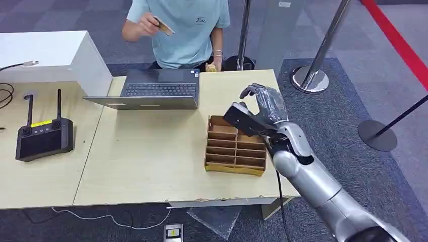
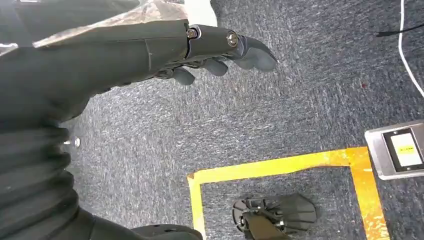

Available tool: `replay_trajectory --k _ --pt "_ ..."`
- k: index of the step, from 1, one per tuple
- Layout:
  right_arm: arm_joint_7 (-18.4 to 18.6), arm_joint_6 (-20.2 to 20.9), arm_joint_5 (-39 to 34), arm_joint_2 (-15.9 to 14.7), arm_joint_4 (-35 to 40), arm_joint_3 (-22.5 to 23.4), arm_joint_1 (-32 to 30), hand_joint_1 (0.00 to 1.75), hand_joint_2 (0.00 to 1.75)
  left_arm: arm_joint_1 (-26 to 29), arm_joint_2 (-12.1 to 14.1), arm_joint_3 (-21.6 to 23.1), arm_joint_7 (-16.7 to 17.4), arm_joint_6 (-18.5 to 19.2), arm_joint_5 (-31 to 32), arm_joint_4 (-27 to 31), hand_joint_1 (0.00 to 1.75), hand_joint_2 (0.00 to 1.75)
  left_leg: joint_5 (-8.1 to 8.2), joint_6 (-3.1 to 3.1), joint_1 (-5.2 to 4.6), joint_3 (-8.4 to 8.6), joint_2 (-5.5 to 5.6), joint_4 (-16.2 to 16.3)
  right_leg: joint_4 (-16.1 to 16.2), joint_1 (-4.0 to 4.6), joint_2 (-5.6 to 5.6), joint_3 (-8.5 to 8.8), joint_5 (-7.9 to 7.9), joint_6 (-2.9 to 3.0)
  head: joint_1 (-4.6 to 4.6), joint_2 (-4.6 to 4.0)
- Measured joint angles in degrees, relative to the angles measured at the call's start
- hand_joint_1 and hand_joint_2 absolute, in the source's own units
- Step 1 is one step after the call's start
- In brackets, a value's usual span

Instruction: Pass the card to the sensor for recognition and then transmit it.

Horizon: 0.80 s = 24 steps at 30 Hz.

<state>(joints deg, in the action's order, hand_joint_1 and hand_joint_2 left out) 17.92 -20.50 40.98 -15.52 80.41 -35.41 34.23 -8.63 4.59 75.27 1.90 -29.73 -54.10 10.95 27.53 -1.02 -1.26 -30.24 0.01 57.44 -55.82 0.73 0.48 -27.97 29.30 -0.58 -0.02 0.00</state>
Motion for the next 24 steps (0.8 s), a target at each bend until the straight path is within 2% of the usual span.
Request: replay_trajectory --k 6,12,13,16,17,18,19,20,21,24 --pt "0.52 2.82 1.07 -0.11 -0.20 -1.70 1.05 0.98 1.75 0.28 0.00 -0.30 0.00 0.00 -0.11 0.00 0.00 1.75 0.00 0.00 0.00 0.00 0.00 0.00 0.00 0.00 0.00 0.00 0.00 0.00 0.00 0.00" --pt "0.61 3.28 1.11 -0.24 -0.20 -3.01 1.56 0.98 1.75 0.42 0.00 -0.37 0.00 0.02 -0.13 0.00 0.00 1.75 0.00 0.00 0.00 0.01 0.00 0.00 0.00 0.00 0.00 0.01 0.00 0.00 0.00 0.00" --pt "0.61 3.28 1.14 -0.24 -0.20 -3.15 1.60 0.80 1.75 0.42 0.00 -0.37 0.00 0.02 -0.13 -0.02 0.00 1.75 0.00 0.00 0.00 0.01 0.00 0.00 0.00 0.00 0.00 0.00 0.00 0.00 0.02 0.00" --pt "0.63 3.28 1.20 -0.26 -0.20 -3.72 1.74 0.73 1.75 0.43 0.00 -0.37 0.00 0.02 -0.13 0.00 0.00 1.75 0.00 0.00 0.00 0.00 0.00 0.00 0.00 0.00 0.00 -0.01 0.00 0.00 0.00 0.00" --pt "0.63 3.30 1.22 -0.28 -0.20 -3.91 1.79 0.65 1.75 0.44 0.00 -0.37 0.00 0.02 -0.13 0.00 0.00 1.75 0.00 0.00 0.00 0.00 0.00 -0.01 0.00 0.00 0.00 -0.01 0.00 0.00 0.02 0.00" --pt "0.70 3.39 1.22 -0.31 -0.22 -4.11 1.83 0.65 1.75 0.44 0.00 -0.39 0.00 0.02 -0.13 0.00 0.00 1.75 0.00 0.00 0.00 0.00 0.00 -0.01 0.00 0.00 0.00 -0.01 0.00 0.00 0.00 0.00" --pt "0.77 3.49 1.25 -0.33 -0.24 -4.28 1.91 0.79 1.75 0.44 0.00 -0.39 0.00 0.02 -0.13 0.00 0.00 1.75 0.00 0.00 0.00 0.00 0.00 -0.01 0.00 0.00 0.00 -0.01 0.00 0.00 0.00 0.00" --pt "0.79 3.65 1.29 -0.37 -0.31 -4.46 2.01 0.80 1.75 0.44 0.00 -0.39 0.00 0.02 -0.13 0.00 0.00 1.75 0.00 0.00 0.00 0.00 0.00 -0.01 0.00 0.00 0.00 0.00 0.00 0.00 0.02 0.00" --pt "0.98 4.02 1.49 -0.37 -0.44 -4.66 2.08 0.89 1.75 0.44 0.00 -0.41 0.00 0.02 -0.15 0.00 0.00 1.75 0.00 0.00 0.00 0.01 0.00 -0.01 0.00 0.00 0.00 0.00 0.00 0.00 0.00 0.00" --pt "1.03 4.44 1.81 -0.37 -1.18 -5.09 2.05 0.82 1.75 0.45 0.00 -0.39 0.00 0.02 -0.15 0.00 0.00 1.75 0.00 0.00 0.00 0.00 0.00 -0.01 0.00 0.00 0.00 0.00 0.00 0.00 0.02 0.00"
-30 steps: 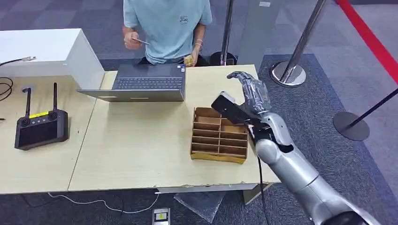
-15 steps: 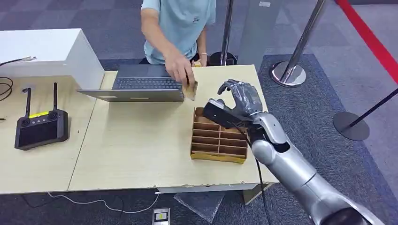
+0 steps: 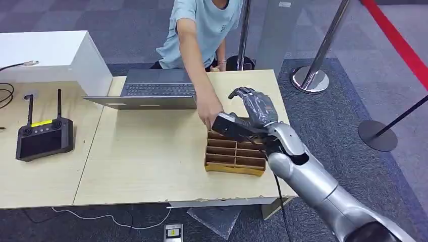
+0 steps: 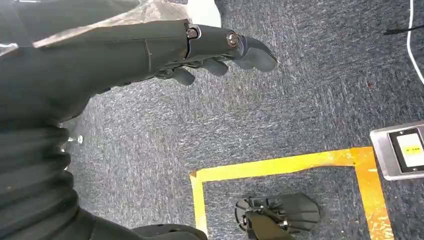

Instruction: Pass the card to the sensor for recognition and then transmit it.

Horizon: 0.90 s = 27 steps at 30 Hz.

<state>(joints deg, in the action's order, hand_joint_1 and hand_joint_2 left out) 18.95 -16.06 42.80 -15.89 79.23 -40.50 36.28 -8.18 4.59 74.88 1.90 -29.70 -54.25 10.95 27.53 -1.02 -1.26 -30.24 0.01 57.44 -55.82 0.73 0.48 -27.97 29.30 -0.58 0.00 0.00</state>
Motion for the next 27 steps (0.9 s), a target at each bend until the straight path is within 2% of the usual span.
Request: replay_trajectory --k 3,7,8,9,13,20,27 --pt "-0.26 0.04 -0.02 0.06 -1.22 -0.61 -0.02 0.86 1.75 0.00 -0.02 0.00 0.11 0.00 0.00 0.00 0.00 1.75 0.00 0.00 0.00 0.00 0.00 0.00 0.00 0.00 0.00 0.00 0.00 0.00 0.00 0.00" --pt "-1.57 0.00 -1.00 0.39 -3.36 -1.35 -0.44 0.79 1.75 0.00 -0.02 0.00 0.15 0.00 -0.02 0.00 0.00 1.75 0.00 0.00 0.00 0.00 0.00 0.00 0.00 0.00 0.00 0.00 0.00 0.00 -0.02 0.00" --pt "-1.84 -0.04 -1.29 0.57 -4.00 -1.59 -0.58 0.89 1.75 0.00 -0.04 0.00 0.26 0.00 -0.02 0.00 0.00 1.75 0.00 0.00 0.00 0.00 0.00 0.00 0.00 0.00 0.00 0.00 0.00 0.00 -0.02 0.00" --pt "-2.01 -0.07 -1.31 0.72 -4.57 -1.79 -0.87 0.91 1.75 -0.01 -0.04 0.00 0.33 -0.02 -0.02 0.00 0.00 1.75 0.00 0.00 0.00 0.00 0.00 0.00 0.00 0.00 0.00 0.00 0.00 0.00 0.00 0.00" --pt "-2.30 -0.26 -1.36 1.22 -6.07 -2.62 -1.37 0.80 1.75 0.02 -0.07 0.00 0.33 -0.15 -0.20 0.00 0.00 1.75 0.00 0.00 0.00 0.01 0.00 0.00 0.00 0.00 0.00 0.00 0.00 0.00 0.00 0.00" --pt "-2.32 -1.55 -2.30 1.16 -7.76 -3.19 -1.37 0.72 1.75 0.08 -0.09 -0.02 0.33 -0.26 -0.46 0.00 0.00 1.75 0.00 0.00 0.00 0.02 -0.01 0.01 0.00 0.00 0.00 0.01 0.00 0.00 -0.02 0.00" --pt "-1.71 -2.03 -2.65 0.59 -7.93 -3.06 -1.35 0.77 1.75 0.11 -0.09 -0.02 0.42 -0.24 -0.53 0.00 0.00 1.75 0.00 0.00 0.00 0.02 -0.01 0.01 0.00 0.00 0.00 0.01 0.00 0.00 0.00 0.00"
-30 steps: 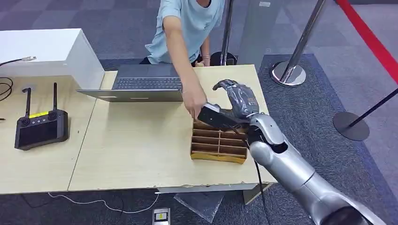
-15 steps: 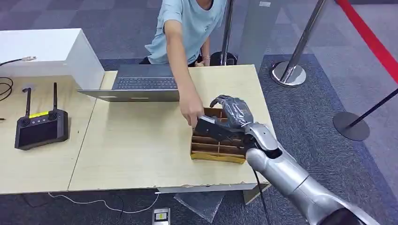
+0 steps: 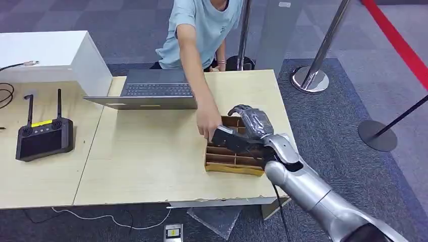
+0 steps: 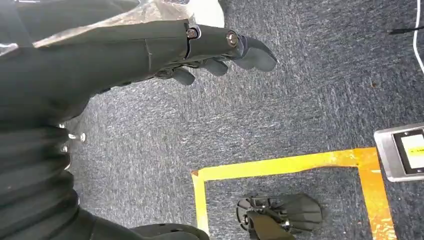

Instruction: Pass the card to the sensor for recognition and then transmit it.

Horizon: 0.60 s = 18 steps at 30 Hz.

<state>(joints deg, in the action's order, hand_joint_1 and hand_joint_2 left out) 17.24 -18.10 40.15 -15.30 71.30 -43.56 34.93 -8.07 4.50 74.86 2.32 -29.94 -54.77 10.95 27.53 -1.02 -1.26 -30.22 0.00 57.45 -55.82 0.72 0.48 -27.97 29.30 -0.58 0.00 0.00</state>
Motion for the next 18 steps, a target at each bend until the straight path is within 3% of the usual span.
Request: replay_trajectory --k 8,13,14,18 --pt "0.85 -0.83 -0.44 -1.23 0.94 0.77 0.00 0.75 1.75 0.04 0.00 0.00 0.00 -0.02 -0.02 0.00 0.00 1.75 0.00 0.00 0.00 0.01 0.00 0.00 0.00 0.00 0.00 0.00 0.00 0.00 -0.02 0.00" --pt "1.71 -1.20 -0.44 -2.32 2.47 1.51 0.01 0.61 1.75 0.07 0.00 -0.02 -0.02 -0.02 -0.02 0.00 0.00 1.75 0.00 0.00 0.00 0.02 0.00 0.00 0.00 0.00 0.00 0.00 0.00 0.00 0.00 0.00" --pt "1.79 -1.20 -0.44 -2.49 2.86 1.68 -0.01 0.70 1.75 0.07 0.00 -0.02 -0.02 -0.02 -0.02 0.00 0.00 1.75 0.00 0.00 0.00 0.02 0.00 0.00 0.00 0.00 0.00 0.00 0.00 0.00 -0.02 0.00" --pt "1.97 -1.20 -0.44 -3.21 3.94 2.19 -0.18 0.75 1.75 0.09 0.00 -0.04 -0.02 -0.02 -0.24 0.00 0.00 1.75 0.00 0.00 0.00 0.02 0.00 0.00 0.00 0.00 0.00 0.00 0.00 0.00 -0.02 0.00"
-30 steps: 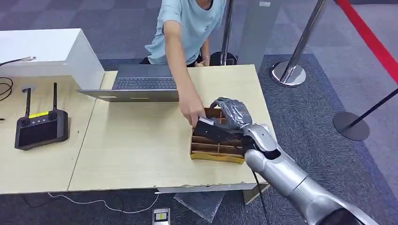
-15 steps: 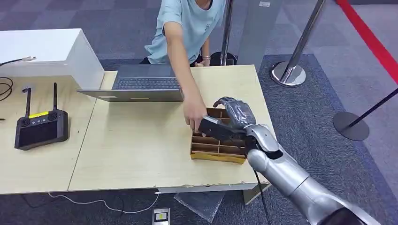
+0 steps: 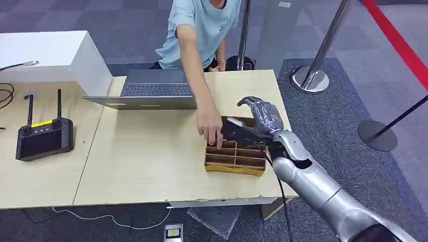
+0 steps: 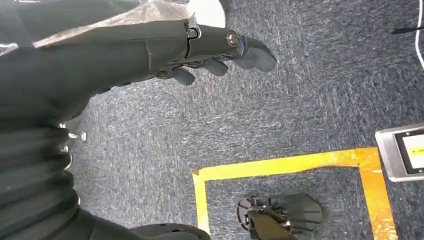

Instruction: Pass the card to the sensor for recognition and then transmit it.

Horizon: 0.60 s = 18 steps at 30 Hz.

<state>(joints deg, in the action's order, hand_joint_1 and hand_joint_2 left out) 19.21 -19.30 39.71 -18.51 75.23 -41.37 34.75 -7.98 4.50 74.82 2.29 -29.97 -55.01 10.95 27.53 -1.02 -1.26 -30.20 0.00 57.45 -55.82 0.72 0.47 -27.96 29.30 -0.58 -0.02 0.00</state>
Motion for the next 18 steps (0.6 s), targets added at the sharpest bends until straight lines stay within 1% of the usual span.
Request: replay_trajectory --k 1,2,3,6,12,16,18 --pt "0.06 0.02 0.02 -0.11 0.28 0.04 -0.19 0.75 1.75 0.00 0.00 0.00 0.00 0.00 -0.02 0.00 0.00 1.75 0.00 0.00 0.00 0.00 0.00 0.00 0.00 0.00 0.00 0.00 0.00 0.00 0.02 0.00" --pt "0.09 0.02 0.04 -0.30 0.44 0.09 -0.43 0.82 1.75 0.01 0.00 -0.02 0.00 -0.02 -0.02 0.00 0.00 1.75 0.00 0.00 0.00 0.00 0.00 0.00 0.00 0.00 0.00 0.01 0.00 0.00 0.00 0.00" --pt "0.18 0.02 0.11 -0.39 0.66 0.13 -0.76 0.86 1.75 0.01 0.00 -0.02 0.00 -0.02 -0.04 0.00 0.00 1.75 0.00 0.00 0.00 0.00 0.00 0.00 0.00 0.00 0.00 0.00 0.00 0.00 0.02 0.00" --pt "0.24 0.02 0.46 -0.61 1.18 0.20 -1.64 0.89 1.75 0.01 0.00 -0.07 0.02 -0.04 -0.11 0.00 0.00 1.75 0.00 0.00 0.00 0.00 0.00 0.00 0.00 0.00 0.00 0.00 0.00 0.00 0.02 0.00" --pt "0.35 -0.09 1.16 -0.63 2.23 0.24 -3.28 0.79 1.75 0.02 0.00 -0.42 0.30 -0.07 -0.13 0.00 0.00 1.75 0.00 0.00 0.00 0.01 0.00 0.00 0.00 0.00 0.00 0.01 0.00 0.00 0.00 0.00" --pt "0.48 -0.18 1.84 -0.61 2.73 0.22 -4.49 0.79 1.75 0.03 0.00 -0.74 0.37 -0.22 -0.20 0.00 0.00 1.75 0.00 0.00 0.00 0.00 0.00 0.00 0.00 0.00 0.00 0.01 0.00 0.00 0.02 0.00" --pt "0.50 -0.28 2.51 -0.61 2.93 0.22 -4.95 0.84 1.75 0.02 0.00 -0.94 0.37 -0.31 -0.24 0.00 0.00 1.75 0.00 0.00 0.00 0.01 0.00 0.00 0.00 0.00 0.00 0.01 0.00 0.00 0.02 0.00"
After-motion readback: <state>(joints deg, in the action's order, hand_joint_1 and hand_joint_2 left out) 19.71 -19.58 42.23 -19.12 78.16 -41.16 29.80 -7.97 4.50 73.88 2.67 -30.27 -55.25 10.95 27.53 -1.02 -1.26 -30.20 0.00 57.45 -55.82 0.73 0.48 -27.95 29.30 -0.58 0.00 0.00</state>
